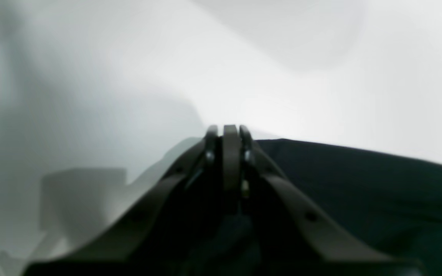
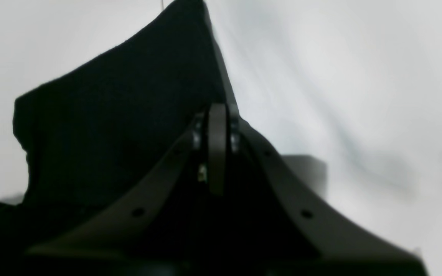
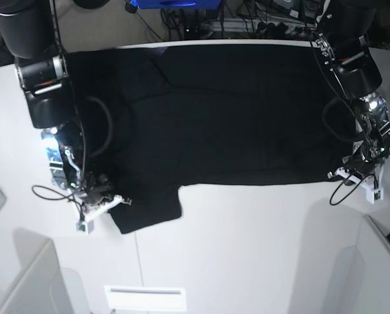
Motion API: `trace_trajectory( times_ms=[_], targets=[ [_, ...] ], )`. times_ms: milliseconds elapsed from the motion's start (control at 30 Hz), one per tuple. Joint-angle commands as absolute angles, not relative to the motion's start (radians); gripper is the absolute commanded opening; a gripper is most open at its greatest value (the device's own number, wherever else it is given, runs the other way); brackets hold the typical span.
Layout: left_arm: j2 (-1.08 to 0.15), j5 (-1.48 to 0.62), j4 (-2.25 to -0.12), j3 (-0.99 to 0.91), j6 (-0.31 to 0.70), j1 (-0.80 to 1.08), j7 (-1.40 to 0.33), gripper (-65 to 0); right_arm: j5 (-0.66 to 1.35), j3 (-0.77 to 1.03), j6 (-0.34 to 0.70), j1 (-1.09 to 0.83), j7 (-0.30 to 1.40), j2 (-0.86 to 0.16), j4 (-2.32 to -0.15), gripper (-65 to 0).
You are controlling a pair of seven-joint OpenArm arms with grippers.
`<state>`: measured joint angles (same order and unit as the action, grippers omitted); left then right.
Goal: Fold the T-shirt properly
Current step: 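Lift the hem with both grippers and fold it over onto the shoulders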
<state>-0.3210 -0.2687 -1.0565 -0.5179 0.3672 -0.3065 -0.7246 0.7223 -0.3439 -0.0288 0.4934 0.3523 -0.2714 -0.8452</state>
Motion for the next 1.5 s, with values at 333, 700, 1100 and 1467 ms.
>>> trace_trajectory(
  times_ms=[333,700,1100,1467],
  targets=[
    [-0.346,-0.389,-1.29,-0.521,0.371,-0.24,-0.834,-65.0,0.717,-0.15,-0.025,0.377,0.427,-0.282,-1.078,-65.0],
    [-0.348,-0.4,-1.449,-0.536,0.371,-0.124,-0.837,-65.0,0.719,-0.07,-0.025,0.272,0.443,-0.28,-1.227,-65.0],
    [-0.348,-0.553,-1.566,-0.615,0.367,-0.016,-0.937,-65.0,0.719,0.022,-0.025,0.156,0.51,-0.278,-1.365,-65.0],
    [-0.344,-0.59,-1.713,-0.657,0.371,0.088,-0.972,-65.0,0.725,0.16,-0.025,0.027,0.622,-0.272,-1.552,-65.0]
  ],
)
